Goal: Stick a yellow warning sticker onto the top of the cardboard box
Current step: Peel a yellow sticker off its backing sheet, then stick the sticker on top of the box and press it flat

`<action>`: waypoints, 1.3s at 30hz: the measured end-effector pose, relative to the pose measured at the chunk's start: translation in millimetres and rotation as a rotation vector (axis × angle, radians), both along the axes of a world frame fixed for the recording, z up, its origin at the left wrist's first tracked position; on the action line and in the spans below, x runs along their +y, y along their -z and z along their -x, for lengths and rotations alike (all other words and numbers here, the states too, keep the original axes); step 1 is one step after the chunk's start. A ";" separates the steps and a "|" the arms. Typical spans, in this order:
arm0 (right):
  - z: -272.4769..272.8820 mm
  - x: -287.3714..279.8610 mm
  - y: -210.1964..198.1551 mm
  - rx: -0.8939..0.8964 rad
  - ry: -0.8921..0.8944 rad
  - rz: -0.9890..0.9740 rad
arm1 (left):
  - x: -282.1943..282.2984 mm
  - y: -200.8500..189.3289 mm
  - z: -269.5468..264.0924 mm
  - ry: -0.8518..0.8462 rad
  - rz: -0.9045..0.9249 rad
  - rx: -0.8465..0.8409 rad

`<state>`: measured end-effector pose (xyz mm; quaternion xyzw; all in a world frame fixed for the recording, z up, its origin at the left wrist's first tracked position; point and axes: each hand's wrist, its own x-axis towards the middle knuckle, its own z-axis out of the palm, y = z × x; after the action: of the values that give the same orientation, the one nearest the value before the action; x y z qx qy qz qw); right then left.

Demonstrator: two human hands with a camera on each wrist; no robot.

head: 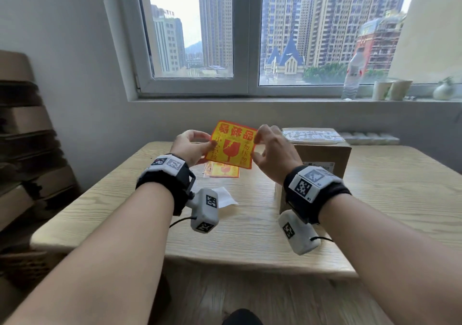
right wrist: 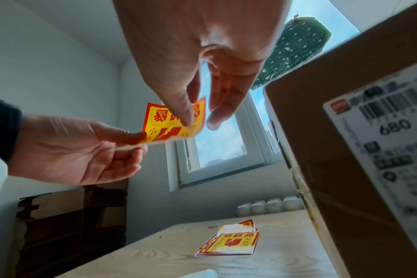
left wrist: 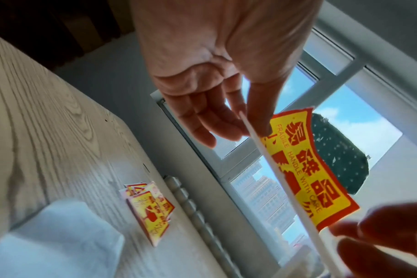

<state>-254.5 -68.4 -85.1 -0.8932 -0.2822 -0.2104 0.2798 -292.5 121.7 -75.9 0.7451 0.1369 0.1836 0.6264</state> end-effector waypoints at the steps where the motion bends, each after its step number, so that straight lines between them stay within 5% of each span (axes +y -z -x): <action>1: 0.8 -2.2 -3.7 0.013 0.002 -0.018 | -2.7 -5.8 1.1 -0.005 0.048 -0.015; 20: -35.5 -115.3 -49.8 0.266 0.113 -0.581 | -113.7 -50.7 -38.6 0.247 0.129 -0.080; 39: -74.4 -132.4 -32.8 0.399 0.326 -0.562 | -140.8 -34.8 -84.6 0.215 -0.083 0.067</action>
<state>-180.1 -200.8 -52.4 -0.8383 -0.0074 -0.1433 0.5260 -207.9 -19.0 -41.2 0.7866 0.0692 0.0959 0.6061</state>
